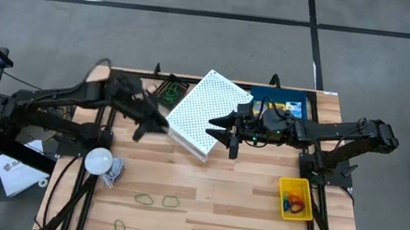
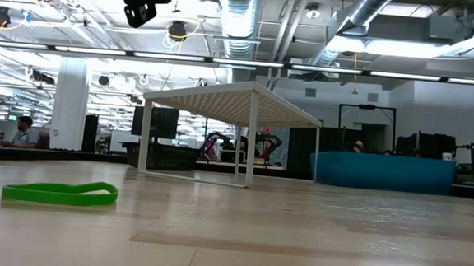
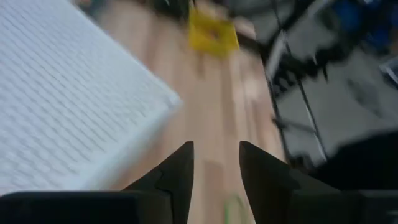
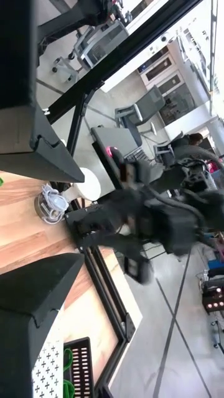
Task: Pick & Place Office Desk Supplies
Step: Put the green rubber band into the black bin
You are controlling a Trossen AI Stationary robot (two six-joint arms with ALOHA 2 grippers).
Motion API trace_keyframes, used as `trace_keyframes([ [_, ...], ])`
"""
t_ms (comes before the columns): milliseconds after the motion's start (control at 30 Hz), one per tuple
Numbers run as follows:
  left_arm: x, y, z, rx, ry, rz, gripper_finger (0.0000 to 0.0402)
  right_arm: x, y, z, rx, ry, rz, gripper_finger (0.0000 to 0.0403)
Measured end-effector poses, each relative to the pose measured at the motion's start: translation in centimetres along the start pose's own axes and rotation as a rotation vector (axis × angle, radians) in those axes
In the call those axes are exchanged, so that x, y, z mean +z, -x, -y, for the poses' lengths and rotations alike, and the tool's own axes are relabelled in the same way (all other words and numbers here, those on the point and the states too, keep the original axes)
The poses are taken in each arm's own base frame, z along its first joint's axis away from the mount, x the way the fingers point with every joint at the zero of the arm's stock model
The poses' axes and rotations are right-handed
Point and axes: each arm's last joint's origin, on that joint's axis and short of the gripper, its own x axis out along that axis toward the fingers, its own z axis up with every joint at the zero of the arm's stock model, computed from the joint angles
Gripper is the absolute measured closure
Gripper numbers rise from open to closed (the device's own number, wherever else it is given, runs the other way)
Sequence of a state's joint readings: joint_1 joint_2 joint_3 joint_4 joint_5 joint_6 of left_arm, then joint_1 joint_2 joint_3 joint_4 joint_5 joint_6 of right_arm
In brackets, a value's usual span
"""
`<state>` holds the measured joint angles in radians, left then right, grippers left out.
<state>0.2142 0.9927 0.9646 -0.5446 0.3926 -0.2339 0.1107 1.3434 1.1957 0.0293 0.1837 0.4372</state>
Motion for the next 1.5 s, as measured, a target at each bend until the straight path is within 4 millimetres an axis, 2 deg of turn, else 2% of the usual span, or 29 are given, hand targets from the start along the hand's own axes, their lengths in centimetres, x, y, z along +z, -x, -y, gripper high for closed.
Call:
trace_keyframes([
  [100, -0.9, -2.5, 0.9, -0.072, 0.047, -0.14, 0.0278, 0.1, 0.0, 0.1, -0.003, 0.0, 0.003, 0.021],
  [267, -2.8, -6.0, 1.7, -0.21, 0.161, -0.485, 0.027, 0.2, 0.0, 0.2, 0.0, -0.003, 0.011, 0.021],
  [567, -2.8, -9.7, 4.1, -0.343, 0.009, -0.853, 0.0272, 0.0, 0.1, -0.3, 0.014, -0.001, 0.003, 0.021],
  [767, -5.6, -11.3, 6.4, -0.437, -0.087, -1.09, 0.0268, -0.5, 0.2, -0.9, 0.032, 0.005, -0.019, 0.021],
  [1033, -9.0, -13.1, 10.2, -0.572, -0.185, -1.207, 0.0265, -0.8, 0.3, -1.2, 0.036, 0.01, -0.039, 0.021],
  [1500, -14.7, -14.0, 15.2, -0.594, -0.268, -1.181, 0.0259, -1.2, 0.4, -1.5, 0.035, 0.018, -0.072, 0.021],
])
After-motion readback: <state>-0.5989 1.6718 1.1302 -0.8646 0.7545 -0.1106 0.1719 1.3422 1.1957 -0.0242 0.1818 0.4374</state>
